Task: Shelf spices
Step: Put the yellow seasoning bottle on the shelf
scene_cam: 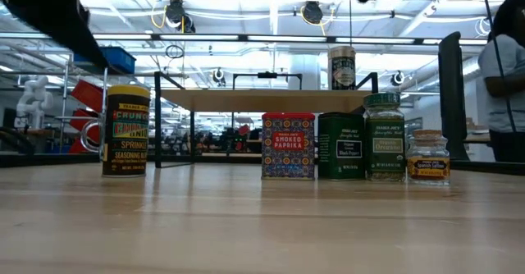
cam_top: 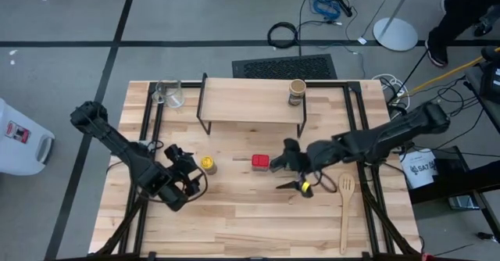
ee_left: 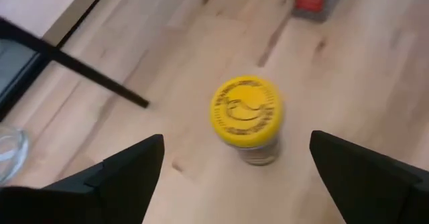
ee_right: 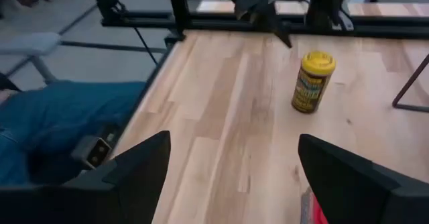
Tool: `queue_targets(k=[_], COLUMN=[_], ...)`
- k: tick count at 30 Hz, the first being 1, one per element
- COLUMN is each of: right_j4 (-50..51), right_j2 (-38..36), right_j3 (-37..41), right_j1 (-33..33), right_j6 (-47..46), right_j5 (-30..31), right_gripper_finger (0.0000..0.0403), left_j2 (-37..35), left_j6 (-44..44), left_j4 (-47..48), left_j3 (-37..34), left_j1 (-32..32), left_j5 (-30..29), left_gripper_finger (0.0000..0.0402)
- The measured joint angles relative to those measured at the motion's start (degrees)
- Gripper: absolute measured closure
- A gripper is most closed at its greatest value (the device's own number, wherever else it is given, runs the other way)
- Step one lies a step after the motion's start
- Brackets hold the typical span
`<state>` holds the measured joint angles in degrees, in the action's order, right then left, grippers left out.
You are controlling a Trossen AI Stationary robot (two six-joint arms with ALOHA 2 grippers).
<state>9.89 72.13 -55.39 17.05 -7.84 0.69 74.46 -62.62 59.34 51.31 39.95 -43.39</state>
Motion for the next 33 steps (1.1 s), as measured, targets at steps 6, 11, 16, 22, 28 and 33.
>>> queue_targets(k=[6, 11, 16, 22, 28, 33], right_j4=[-2.1, -2.2, -2.2, -2.4, -2.4, -2.4], right_j2=[5.9, 8.8, 9.6, 9.6, 9.6, 9.6], right_j3=[0.4, 0.4, 0.4, 0.4, 0.4, 0.4], right_j1=[0.9, 0.9, 0.8, 0.8, 0.8, 0.8], right_j6=[-0.1, 0.8, 1.4, 1.4, 1.4, 1.4], right_j5=[2.8, 2.6, 2.4, 2.2, 2.2, 2.2], right_gripper_finger=[0.0087, 0.0087, 0.0087, 0.0087, 0.0087, 0.0087], left_j2=[0.0, 0.0, 0.0, 0.0, 0.0, 0.0], left_j6=[8.5, 16.7, 21.4, 27.4, 30.9, 33.0], left_j4=[-5.7, -11.9, -12.6, -14.7, -15.3, -15.4], left_j3=[-2.2, -2.2, -2.2, -2.2, -2.2, -2.2], left_j1=[-2.9, -6.1, -10.3, -13.7, -16.4, -17.9], left_j5=[0.1, 0.4, 4.3, 11.4, 16.8, 18.9], left_gripper_finger=[0.0017, 0.0017, 0.0017, 0.0017, 0.0017, 0.0018])
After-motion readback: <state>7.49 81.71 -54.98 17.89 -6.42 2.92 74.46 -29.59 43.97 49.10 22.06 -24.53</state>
